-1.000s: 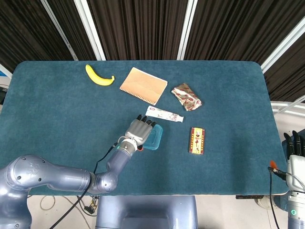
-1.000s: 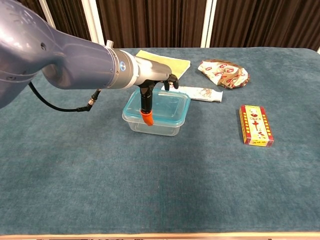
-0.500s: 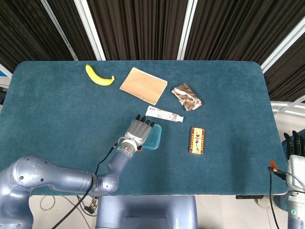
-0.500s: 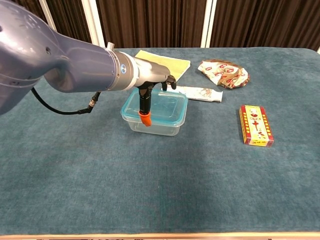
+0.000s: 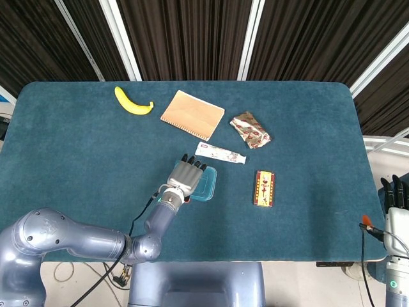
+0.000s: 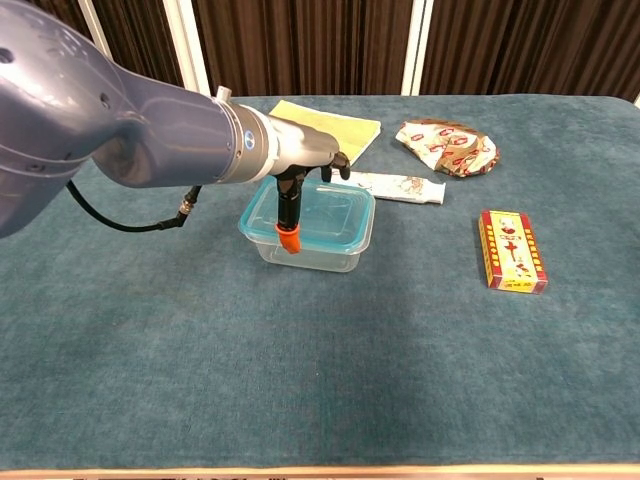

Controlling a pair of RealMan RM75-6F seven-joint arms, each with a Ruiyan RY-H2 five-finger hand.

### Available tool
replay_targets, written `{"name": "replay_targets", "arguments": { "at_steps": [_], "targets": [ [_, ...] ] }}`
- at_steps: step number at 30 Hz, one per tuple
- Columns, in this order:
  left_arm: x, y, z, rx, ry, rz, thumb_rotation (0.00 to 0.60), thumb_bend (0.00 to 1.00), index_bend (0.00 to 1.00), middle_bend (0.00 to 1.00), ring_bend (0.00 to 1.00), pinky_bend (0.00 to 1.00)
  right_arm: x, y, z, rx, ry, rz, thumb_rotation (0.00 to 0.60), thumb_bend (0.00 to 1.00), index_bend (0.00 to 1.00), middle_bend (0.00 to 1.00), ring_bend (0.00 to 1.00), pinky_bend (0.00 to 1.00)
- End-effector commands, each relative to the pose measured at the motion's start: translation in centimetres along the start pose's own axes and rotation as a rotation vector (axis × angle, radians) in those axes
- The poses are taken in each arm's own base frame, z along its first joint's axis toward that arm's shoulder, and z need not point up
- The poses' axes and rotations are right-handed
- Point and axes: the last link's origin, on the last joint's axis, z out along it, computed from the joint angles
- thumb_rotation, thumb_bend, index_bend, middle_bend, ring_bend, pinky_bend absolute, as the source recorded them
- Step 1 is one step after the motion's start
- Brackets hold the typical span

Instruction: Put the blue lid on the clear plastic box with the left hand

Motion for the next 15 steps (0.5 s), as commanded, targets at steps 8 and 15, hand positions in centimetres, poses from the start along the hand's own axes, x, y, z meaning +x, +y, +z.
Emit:
{"name": "replay_targets", "arguments": {
  "at_steps": [8,15],
  "targets": [
    [-0.15,0.06,-0.03,0.018,0.008,0.013,0.6,0.27,0.1,0.28,0.0,0.0,0.0,-0.01,0.01,-0.001,0.003,0.002,0.6,0.3,0.11,0.03,0.0,0.0],
    [-0.25,-0.01,0.03,0.026,0.015,0.017,0.6,0.26,0.1,0.28,0.0,0.0,0.01,-0.01,0.02,-0.003,0.005,0.003,0.6,0.3,0.11,0.03,0.0,0.0]
  ]
}}
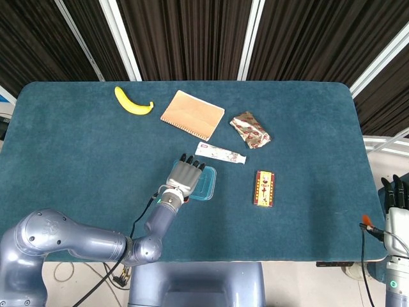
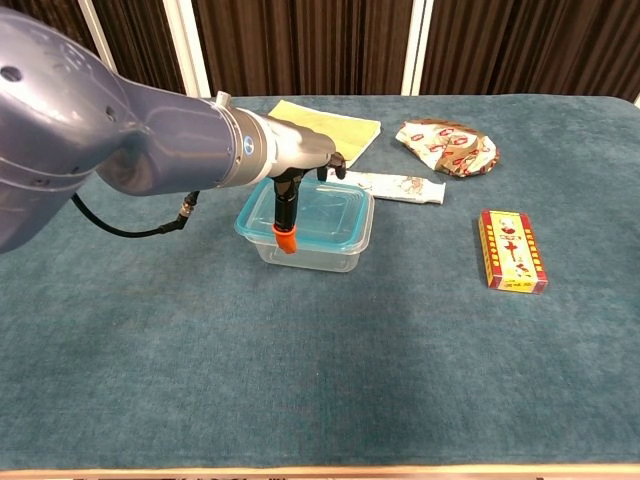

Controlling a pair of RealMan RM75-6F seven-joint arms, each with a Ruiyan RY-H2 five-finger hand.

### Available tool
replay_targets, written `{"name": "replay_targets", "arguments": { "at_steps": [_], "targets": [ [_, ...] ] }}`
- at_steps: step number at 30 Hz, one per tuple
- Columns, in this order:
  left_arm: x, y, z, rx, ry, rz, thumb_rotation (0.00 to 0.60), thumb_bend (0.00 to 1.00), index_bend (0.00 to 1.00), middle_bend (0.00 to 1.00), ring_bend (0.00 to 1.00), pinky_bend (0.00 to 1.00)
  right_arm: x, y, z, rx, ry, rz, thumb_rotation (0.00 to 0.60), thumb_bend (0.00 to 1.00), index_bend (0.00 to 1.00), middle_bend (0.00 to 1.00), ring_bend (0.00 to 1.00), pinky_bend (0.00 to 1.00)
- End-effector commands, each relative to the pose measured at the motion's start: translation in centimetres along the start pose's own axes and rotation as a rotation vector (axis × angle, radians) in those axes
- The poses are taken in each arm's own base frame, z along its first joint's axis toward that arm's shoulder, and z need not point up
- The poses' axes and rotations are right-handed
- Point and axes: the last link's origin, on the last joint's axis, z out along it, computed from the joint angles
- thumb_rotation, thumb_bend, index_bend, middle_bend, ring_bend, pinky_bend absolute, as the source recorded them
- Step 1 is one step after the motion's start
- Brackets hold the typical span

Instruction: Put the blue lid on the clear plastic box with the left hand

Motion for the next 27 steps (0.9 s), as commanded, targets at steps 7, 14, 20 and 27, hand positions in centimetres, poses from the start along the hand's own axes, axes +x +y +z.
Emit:
{"name": "replay_targets", "arguments": {
  "at_steps": [7,14,20,27],
  "targets": [
    [-0.2,0.1,0.2,0.008,0.002,0.005,0.6,0.26,0.1,0.28,0.0,0.0,0.0,0.0,0.0,-0.002,0.001,0.0,0.6,0.3,0.11,0.03,0.0,0.0],
    [-0.3,0.4,0.4,0.015,0.008,0.001,0.6,0.26,0.1,0.28,0.0,0.0,0.0,0.0,0.0,-0.002,-0.001,0.001,0.6,0.3,0.11,0.03,0.0,0.0],
    [-0.1,0.8,0.4,0.012,0.018,-0.01,0.6,0.26,0.1,0.28,0.0,0.0,0.0,0.0,0.0,-0.002,-0.001,0.004,0.6,0.3,0.11,0.03,0.0,0.0],
    [-0.3,1.2,0.3,0.0,0.022,0.004,0.6,0.26,0.1,0.28,0.0,0.0,0.0,0.0,0.0,-0.003,-0.002,0.005,0.6,0.3,0.11,0.03,0.0,0.0]
  ]
}}
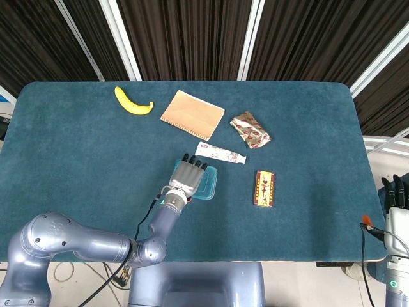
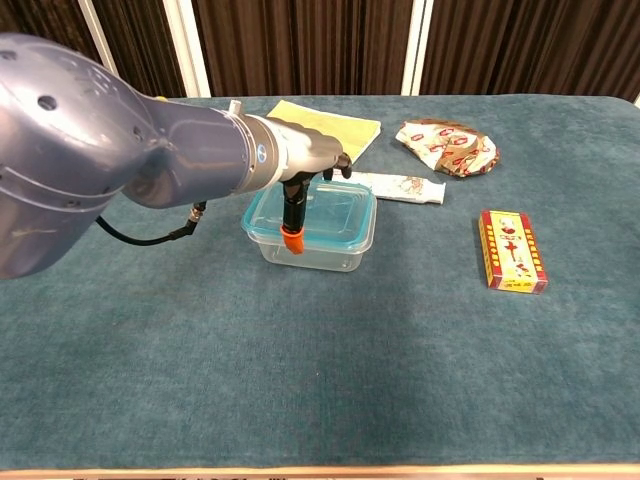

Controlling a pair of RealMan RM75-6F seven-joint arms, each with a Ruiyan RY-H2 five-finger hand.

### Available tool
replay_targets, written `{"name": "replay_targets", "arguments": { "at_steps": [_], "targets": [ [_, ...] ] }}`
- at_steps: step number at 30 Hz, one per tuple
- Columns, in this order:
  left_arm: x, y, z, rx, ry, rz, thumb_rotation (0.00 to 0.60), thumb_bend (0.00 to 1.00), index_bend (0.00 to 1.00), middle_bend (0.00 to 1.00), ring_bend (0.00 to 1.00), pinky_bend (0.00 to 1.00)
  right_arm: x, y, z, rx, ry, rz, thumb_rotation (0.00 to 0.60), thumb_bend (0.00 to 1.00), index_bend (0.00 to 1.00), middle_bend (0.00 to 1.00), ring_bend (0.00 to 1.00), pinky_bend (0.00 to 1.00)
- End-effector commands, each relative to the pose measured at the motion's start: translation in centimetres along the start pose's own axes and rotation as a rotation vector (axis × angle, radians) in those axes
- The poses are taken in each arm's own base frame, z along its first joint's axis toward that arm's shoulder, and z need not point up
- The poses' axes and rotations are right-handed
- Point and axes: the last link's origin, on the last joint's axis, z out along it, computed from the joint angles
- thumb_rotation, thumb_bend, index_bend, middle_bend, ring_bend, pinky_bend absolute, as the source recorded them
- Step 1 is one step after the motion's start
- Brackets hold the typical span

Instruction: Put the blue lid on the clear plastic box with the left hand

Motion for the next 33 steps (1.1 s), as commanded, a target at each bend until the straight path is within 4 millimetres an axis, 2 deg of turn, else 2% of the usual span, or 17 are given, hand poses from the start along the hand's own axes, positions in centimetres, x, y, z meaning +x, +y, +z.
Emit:
{"name": "replay_targets", "arguments": {
  "at_steps": [1,33],
  "targets": [
    [-0.02,0.17,-0.07,-0.003,0.004,0.003,0.6,0.26,0.1,0.28,0.0,0.0,0.01,-0.01,0.0,0.0,0.001,0.001,0.6,0.3,0.11,0.03,0.0,0.0],
    [-0.08,0.08,-0.3,0.02,0.023,0.034,0.6,0.24,0.1,0.25,0.0,0.0,-0.05,-0.06,0.0,-0.005,0.005,0.0,0.6,0.3,0.11,0.03,0.0,0.0]
  ]
}}
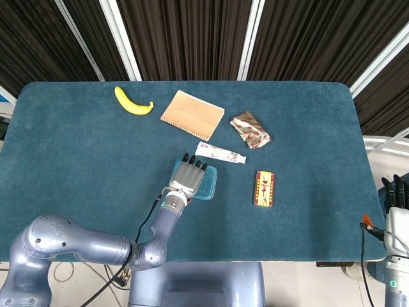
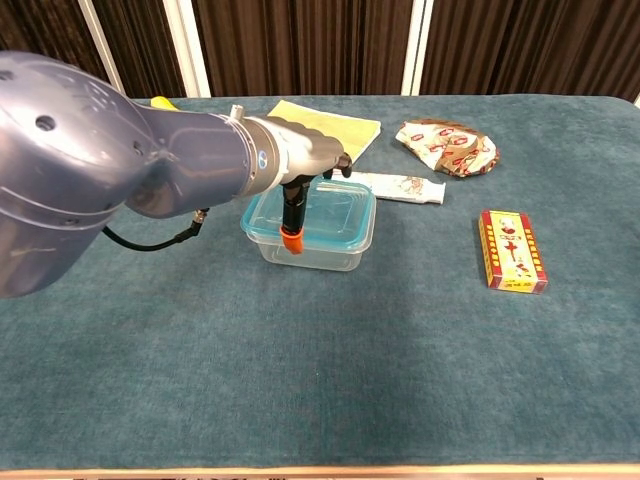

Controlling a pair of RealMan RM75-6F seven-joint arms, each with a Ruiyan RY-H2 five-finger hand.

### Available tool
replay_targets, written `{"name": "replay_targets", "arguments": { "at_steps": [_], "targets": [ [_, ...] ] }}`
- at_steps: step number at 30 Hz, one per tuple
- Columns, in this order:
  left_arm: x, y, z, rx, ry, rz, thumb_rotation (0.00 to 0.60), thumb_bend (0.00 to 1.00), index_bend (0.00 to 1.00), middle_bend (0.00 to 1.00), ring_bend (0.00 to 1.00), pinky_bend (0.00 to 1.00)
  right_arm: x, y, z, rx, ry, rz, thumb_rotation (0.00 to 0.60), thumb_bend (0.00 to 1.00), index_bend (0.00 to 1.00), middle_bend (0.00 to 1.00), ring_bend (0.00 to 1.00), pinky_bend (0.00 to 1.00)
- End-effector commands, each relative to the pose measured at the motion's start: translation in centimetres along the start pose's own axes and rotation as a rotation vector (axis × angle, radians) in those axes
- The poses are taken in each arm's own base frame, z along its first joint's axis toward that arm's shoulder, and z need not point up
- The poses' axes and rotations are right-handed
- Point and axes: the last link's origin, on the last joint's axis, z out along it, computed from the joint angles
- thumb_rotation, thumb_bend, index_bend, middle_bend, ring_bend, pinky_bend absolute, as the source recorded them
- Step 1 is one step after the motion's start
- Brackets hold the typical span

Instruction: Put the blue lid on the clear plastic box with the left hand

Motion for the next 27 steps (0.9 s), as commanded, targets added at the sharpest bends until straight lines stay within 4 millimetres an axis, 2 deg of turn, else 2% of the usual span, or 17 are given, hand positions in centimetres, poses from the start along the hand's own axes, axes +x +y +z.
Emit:
{"name": "replay_targets", "arguments": {
  "at_steps": [1,27],
  "targets": [
    [-0.01,-0.02,-0.04,0.003,0.0,0.002,0.6,0.23,0.1,0.25,0.0,0.0,-0.01,-0.01,0.0,0.0,-0.001,-0.001,0.6,0.3,0.11,0.03,0.0,0.0],
    [-0.08,0.14,-0.21,0.017,-0.011,0.007,0.6,0.17,0.1,0.19,0.0,0.0,0.02,-0.01,-0.01,-0.002,0.001,0.0,0.6,0.3,0.11,0.03,0.0,0.0]
  ]
}}
